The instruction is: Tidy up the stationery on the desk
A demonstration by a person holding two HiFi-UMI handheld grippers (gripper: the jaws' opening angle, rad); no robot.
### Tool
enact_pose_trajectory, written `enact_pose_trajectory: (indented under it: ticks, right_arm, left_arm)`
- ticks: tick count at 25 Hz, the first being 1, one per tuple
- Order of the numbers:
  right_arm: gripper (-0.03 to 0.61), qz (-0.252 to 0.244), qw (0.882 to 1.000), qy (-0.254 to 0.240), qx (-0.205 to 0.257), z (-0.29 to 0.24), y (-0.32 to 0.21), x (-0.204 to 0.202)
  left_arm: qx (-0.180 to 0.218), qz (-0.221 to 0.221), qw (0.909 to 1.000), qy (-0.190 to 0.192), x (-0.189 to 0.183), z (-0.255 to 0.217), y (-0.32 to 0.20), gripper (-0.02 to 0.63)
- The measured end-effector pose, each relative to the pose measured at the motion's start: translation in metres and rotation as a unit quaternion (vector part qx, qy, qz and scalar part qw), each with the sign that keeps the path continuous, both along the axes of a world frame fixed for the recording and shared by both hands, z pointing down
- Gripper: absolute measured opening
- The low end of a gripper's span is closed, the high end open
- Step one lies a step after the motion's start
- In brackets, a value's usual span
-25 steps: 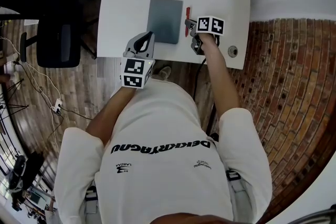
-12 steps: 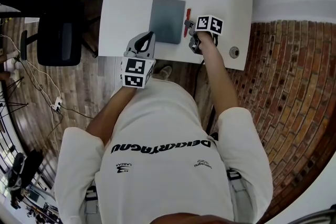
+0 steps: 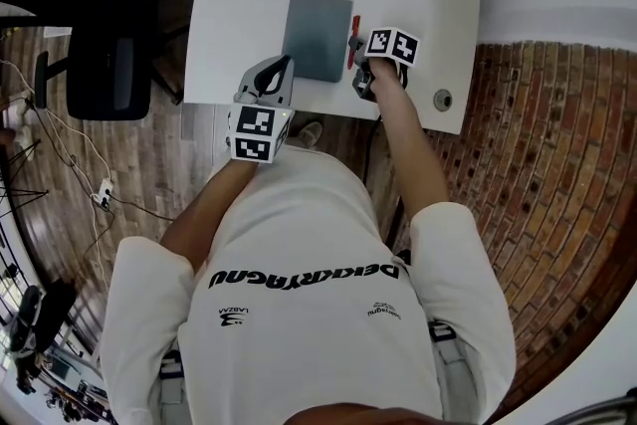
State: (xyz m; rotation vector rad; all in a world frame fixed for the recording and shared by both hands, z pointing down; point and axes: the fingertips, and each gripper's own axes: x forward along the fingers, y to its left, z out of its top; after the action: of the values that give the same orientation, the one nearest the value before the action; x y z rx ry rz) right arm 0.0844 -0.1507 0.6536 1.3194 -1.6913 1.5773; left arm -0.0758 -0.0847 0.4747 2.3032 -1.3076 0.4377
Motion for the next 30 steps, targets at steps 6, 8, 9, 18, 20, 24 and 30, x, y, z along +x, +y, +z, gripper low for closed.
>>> enact_pose_trajectory:
  ticks: [6,8,9,18,20,24,30]
  right_arm:
    - [0.063,0.007,1.0,-0.003,-0.002,0.0,0.0,-0.001]
    - [0.075,0.009,1.0,-0.006,-0.001,-0.001,0.0,-0.002]
    - [0.085,0.01,1.0,-0.007,0.0,-0.002,-0.001,-0.003]
    - [0.087,0.013,0.993,0.039,0.113,-0.064,-0.009,0.009]
    - [0.081,0.017,0.989,0.039,0.138,-0.082,-0.007,0.01]
    - [0.066,0.019,0.98,0.049,0.19,-0.116,0.0,0.01]
    - [0.018,0.014,0.955,0.07,0.287,-0.171,0.019,0.002]
  left_arm:
    - [-0.001,-0.002,1.0,0.002,-0.003,0.002,-0.001,-0.002]
    - [-0.002,-0.001,1.0,0.002,-0.003,0.002,-0.001,-0.002]
    - [-0.002,0.0,1.0,0.002,-0.003,0.002,-0.001,-0.002]
    - [0.012,0.003,0.9998,0.012,-0.002,-0.013,-0.005,-0.002]
    - [0.021,0.002,0.9997,0.011,-0.002,-0.018,-0.007,-0.002]
    - [0.038,0.001,0.9993,0.009,-0.001,-0.026,-0.009,-0.002]
    - [0.056,0.009,0.9983,0.016,0.005,-0.045,-0.002,-0.002]
